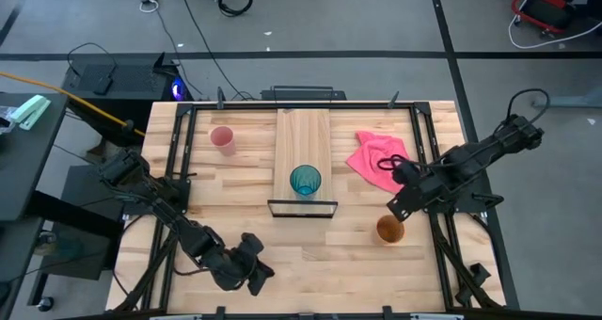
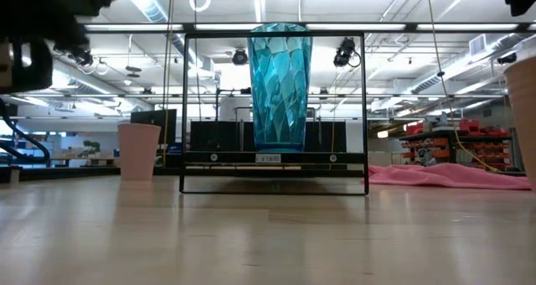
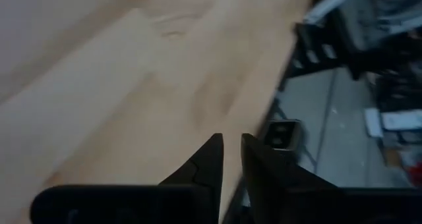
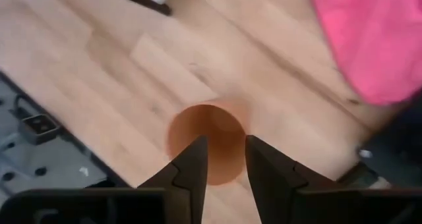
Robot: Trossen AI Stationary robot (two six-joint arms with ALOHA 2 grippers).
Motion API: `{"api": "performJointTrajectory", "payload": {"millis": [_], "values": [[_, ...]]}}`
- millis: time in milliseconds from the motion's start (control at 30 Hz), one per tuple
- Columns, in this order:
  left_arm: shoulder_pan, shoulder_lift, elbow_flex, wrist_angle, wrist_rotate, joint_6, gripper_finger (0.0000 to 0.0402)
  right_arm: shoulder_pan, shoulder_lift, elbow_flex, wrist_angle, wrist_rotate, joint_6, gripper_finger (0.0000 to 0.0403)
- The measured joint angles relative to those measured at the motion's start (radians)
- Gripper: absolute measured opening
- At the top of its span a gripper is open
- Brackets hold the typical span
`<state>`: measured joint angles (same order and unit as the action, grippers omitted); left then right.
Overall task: Stack small to large cups/mugs on shelf
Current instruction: Put the brown cup on the shelf
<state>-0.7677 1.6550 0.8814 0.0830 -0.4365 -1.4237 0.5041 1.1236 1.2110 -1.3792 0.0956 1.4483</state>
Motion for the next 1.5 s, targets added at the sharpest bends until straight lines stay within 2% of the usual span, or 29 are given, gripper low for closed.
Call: {"api": "performJointTrajectory", "payload": {"millis": [167,400,600,1000,1233,1400,1500], "values": [[0.000,0.000,0.000,-0.060,-0.022,-0.038,0.0053,0.002,0.009,-0.048,0.010,0.001,-0.001,0.0110],[0.018,-0.050,0.002,-0.033,-0.060,0.035,0.0051,0.003,0.020,-0.154,0.064,-0.025,-0.019,0.0110],[0.024,-0.215,0.003,-0.042,-0.180,0.182,0.0044,0.008,0.020,-0.206,0.127,-0.059,-0.011,0.0110],[0.024,-0.654,0.003,-0.214,-0.436,0.521,0.0017,0.075,0.020,-0.251,0.192,-0.068,0.050,0.0110],[0.024,-0.783,0.003,-0.313,-0.469,0.598,0.0014,0.089,0.021,-0.267,0.191,-0.068,0.079,0.0110],[0.024,-0.811,0.003,-0.406,-0.466,0.613,0.0019,0.087,0.024,-0.268,0.192,-0.067,0.079,0.0110],[0.024,-0.814,0.003,-0.408,-0.459,0.651,0.0022,0.087,0.024,-0.268,0.192,-0.067,0.079,0.0110]]}}
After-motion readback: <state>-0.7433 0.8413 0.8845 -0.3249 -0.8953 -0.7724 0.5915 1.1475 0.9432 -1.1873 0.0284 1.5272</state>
